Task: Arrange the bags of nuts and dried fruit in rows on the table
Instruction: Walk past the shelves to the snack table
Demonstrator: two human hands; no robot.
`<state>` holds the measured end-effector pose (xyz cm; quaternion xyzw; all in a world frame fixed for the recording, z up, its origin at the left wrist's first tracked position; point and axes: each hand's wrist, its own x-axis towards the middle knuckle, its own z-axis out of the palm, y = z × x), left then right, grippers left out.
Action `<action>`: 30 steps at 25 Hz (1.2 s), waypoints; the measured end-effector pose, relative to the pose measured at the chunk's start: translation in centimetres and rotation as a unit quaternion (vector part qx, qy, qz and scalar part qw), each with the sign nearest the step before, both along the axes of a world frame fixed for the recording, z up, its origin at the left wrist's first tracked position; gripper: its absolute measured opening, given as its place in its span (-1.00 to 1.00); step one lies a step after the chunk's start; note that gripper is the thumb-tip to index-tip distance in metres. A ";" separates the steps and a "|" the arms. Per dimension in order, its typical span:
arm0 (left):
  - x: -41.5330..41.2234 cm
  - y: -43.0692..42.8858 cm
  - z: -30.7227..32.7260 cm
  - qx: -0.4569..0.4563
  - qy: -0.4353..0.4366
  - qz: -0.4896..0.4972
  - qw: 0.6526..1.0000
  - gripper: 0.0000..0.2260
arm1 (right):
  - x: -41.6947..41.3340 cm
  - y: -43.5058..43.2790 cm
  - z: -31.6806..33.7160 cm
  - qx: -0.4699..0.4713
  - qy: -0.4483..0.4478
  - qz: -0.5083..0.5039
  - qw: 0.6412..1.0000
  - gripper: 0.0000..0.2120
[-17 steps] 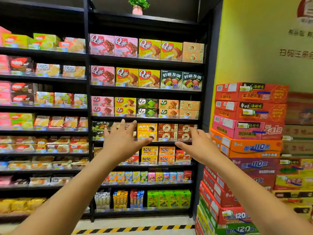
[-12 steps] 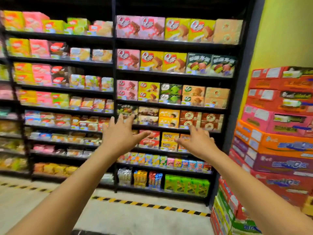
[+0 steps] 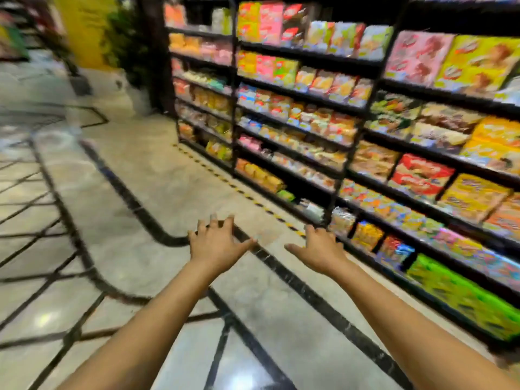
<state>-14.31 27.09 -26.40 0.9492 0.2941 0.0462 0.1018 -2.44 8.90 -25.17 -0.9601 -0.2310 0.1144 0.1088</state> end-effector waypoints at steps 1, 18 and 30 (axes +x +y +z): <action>-2.0 2.5 -1.5 -0.006 0.013 0.035 0.999 -0.22 | -1.1 3.2 -1.5 -0.013 0.021 0.025 0.999 -0.32; -42.8 24.5 -11.7 -0.109 0.056 0.550 0.826 -0.20 | -32.0 44.9 -10.4 -0.098 0.067 0.518 0.847 -0.36; -63.5 37.7 -11.3 -0.033 0.034 0.773 0.633 -0.19 | -56.1 70.6 -10.6 -0.036 0.072 0.736 0.673 -0.37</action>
